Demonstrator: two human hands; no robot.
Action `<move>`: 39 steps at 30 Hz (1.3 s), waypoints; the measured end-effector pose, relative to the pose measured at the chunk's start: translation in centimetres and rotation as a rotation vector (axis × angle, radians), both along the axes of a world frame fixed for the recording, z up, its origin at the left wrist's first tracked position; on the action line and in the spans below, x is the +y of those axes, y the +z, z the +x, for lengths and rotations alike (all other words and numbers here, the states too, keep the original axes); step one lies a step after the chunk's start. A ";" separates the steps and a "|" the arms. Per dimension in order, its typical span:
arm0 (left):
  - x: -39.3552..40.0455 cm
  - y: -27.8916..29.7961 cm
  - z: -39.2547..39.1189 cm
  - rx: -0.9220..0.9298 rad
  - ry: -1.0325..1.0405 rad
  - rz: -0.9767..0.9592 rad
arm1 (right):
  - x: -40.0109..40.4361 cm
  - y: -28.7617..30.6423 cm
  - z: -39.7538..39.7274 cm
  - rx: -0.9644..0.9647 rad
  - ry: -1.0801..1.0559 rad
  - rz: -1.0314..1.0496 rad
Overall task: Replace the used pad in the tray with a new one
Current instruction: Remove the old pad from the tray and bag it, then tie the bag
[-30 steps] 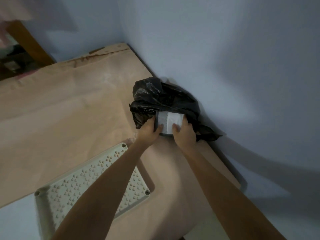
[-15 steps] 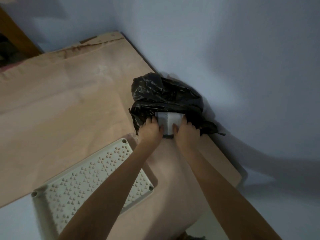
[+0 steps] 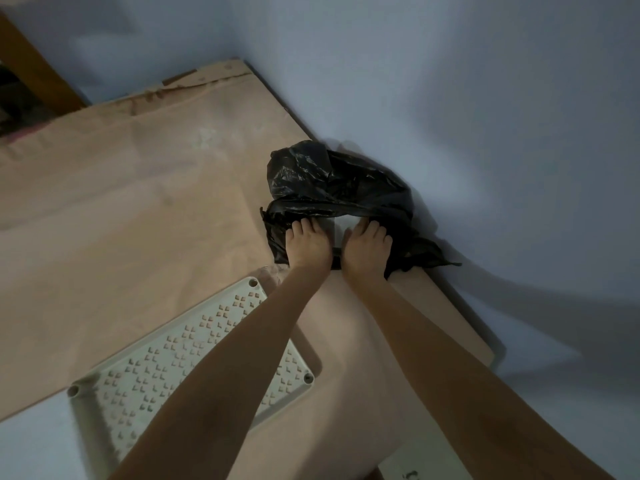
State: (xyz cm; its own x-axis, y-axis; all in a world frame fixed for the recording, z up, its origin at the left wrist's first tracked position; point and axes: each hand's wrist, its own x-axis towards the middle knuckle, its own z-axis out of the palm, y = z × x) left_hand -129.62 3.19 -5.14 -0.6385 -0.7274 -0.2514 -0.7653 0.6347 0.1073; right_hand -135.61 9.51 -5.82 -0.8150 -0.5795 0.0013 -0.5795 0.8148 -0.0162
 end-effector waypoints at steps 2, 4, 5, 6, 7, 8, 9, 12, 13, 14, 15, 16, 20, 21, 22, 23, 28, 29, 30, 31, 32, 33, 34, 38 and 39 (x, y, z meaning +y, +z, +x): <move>0.6 -0.8 0.2 0.052 -0.036 0.002 | 0.6 -0.5 0.2 -0.038 0.061 -0.004; 0.8 -1.8 0.8 0.195 -0.153 -0.057 | 1.4 -1.1 0.3 -0.056 0.132 -0.058; 0.7 -2.2 1.3 0.259 -0.230 -0.096 | 1.9 -1.7 0.2 -0.050 0.181 -0.129; 0.5 -2.7 1.8 0.294 -0.313 -0.154 | 2.3 -2.5 0.1 -0.061 0.262 -0.202; 0.2 -3.2 2.3 0.296 -0.386 -0.204 | 2.8 -3.0 0.1 -0.114 0.334 -0.234; 0.0 -3.6 2.7 0.280 -0.446 -0.231 | 3.1 -3.3 0.1 -0.192 0.386 -0.231; -0.1 -3.8 2.9 0.255 -0.487 -0.231 | 3.3 -3.3 0.3 -0.240 0.405 -0.220; 0.2 -4.2 3.1 0.136 -0.533 -0.165 | 3.2 -3.6 0.7 -0.240 0.397 -0.169; 0.2 -4.3 3.2 0.109 -0.541 -0.140 | 3.2 -3.8 0.7 -0.250 0.398 -0.145; 0.1 -4.4 3.2 0.096 -0.548 -0.128 | 3.2 -3.9 0.6 -0.260 0.406 -0.131; 0.1 -4.4 3.2 0.091 -0.551 -0.123 | 3.3 -4.0 0.5 -0.273 0.419 -0.125; 0.0 -4.4 3.2 0.098 -0.549 -0.121 | 3.4 -4.1 0.3 -0.286 0.430 -0.121; -0.3 -4.8 3.3 0.127 -0.559 -0.080 | 3.5 -4.1 -0.1 -0.338 0.455 -0.093; -0.4 -4.7 3.3 0.129 -0.569 -0.073 | 3.4 -4.1 -0.2 -0.355 0.455 -0.088; -0.4 -4.7 3.2 0.126 -0.576 -0.068 | 3.3 -4.0 -0.2 -0.370 0.454 -0.079; -0.5 -4.7 3.2 0.120 -0.579 -0.064 | 3.2 -4.0 -0.3 -0.386 0.452 -0.062; -0.6 -4.5 3.0 0.078 -0.558 -0.044 | 2.8 -3.3 -0.8 -0.458 0.446 0.065; -0.6 -4.2 3.0 0.051 -0.551 -0.052 | 2.7 -3.2 -1.0 -0.464 0.446 0.090; -0.6 -4.1 3.0 0.025 -0.553 -0.075 | 2.7 -2.9 -1.1 -0.470 0.442 0.101; -0.7 -3.9 2.9 0.000 -0.559 -0.085 | 2.6 -2.9 -1.2 -0.466 0.437 0.087; -0.8 -3.7 2.8 -0.013 -0.557 -0.080 | 2.7 -2.9 -1.3 -0.441 0.438 0.036; -0.9 -3.4 2.7 0.018 -0.547 -0.072 | 3.0 -2.8 -1.3 -0.386 0.449 -0.052; -0.9 -3.0 2.6 0.073 -0.533 -0.073 | 3.4 -2.6 -1.2 -0.309 0.473 -0.150; -0.8 -1.8 4.2 0.481 -0.480 -0.170 | 7.0 -2.5 -0.6 -0.002 0.441 -0.532; -0.9 -1.5 5.1 0.546 -0.432 -0.207 | 8.2 -2.4 -0.5 0.054 0.353 -0.590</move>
State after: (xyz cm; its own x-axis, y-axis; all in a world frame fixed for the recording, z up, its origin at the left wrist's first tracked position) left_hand -124.51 2.29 -6.62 -0.8747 -0.3803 0.3005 -0.3137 0.9168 0.2471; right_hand -136.11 17.69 -8.21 -0.5677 -0.6997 0.4337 -0.8209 0.4411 -0.3628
